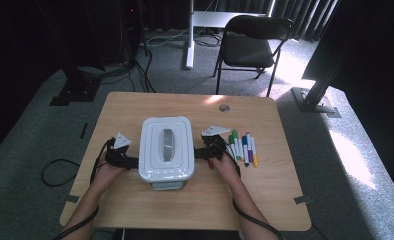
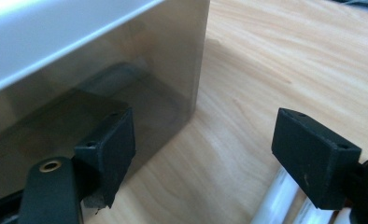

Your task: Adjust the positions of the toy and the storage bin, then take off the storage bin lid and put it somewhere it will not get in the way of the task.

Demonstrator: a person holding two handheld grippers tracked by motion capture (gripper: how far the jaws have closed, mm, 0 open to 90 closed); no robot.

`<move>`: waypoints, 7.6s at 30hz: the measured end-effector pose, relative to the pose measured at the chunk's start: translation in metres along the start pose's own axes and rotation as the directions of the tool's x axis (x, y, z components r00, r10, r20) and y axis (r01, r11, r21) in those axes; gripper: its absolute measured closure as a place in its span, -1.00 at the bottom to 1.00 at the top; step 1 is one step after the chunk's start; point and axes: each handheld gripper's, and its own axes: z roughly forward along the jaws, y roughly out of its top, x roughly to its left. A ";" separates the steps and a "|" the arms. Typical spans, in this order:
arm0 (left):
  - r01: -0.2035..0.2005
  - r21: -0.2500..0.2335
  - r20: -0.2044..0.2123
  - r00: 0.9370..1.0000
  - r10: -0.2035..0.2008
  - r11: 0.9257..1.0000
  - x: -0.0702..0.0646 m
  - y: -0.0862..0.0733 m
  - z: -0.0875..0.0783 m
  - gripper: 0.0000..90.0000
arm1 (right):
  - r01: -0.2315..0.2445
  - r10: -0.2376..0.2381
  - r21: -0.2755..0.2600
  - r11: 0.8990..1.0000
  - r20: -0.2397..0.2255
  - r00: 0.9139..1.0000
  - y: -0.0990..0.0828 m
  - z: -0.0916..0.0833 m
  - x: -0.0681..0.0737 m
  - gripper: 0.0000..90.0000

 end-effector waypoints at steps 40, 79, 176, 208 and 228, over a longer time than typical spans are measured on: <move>-0.102 0.022 0.146 0.984 0.097 0.995 -0.084 -0.017 -0.039 -0.98 | 0.082 -0.086 -0.046 0.996 -0.107 0.990 -0.041 -0.051 0.008 -0.47; 0.049 0.018 0.201 0.978 -0.052 0.999 -0.059 -0.040 -0.072 -0.98 | -0.009 0.006 0.050 0.999 0.061 0.998 -0.129 -0.157 -0.027 -0.70; -0.081 -0.082 0.477 0.872 0.110 0.993 -0.162 0.082 -0.057 0.54 | -0.014 -0.004 0.164 0.986 0.112 0.994 -0.152 -0.157 -0.029 -0.70; -0.104 -0.214 0.498 0.844 0.200 0.971 -0.149 0.086 -0.113 0.85 | -0.017 -0.002 0.164 0.986 0.114 0.993 -0.152 -0.157 -0.029 -0.70; -0.129 -0.215 0.414 0.886 0.210 0.968 -0.116 0.066 -0.143 0.96 | -0.017 -0.002 0.164 0.986 0.114 0.993 -0.152 -0.157 -0.029 -0.70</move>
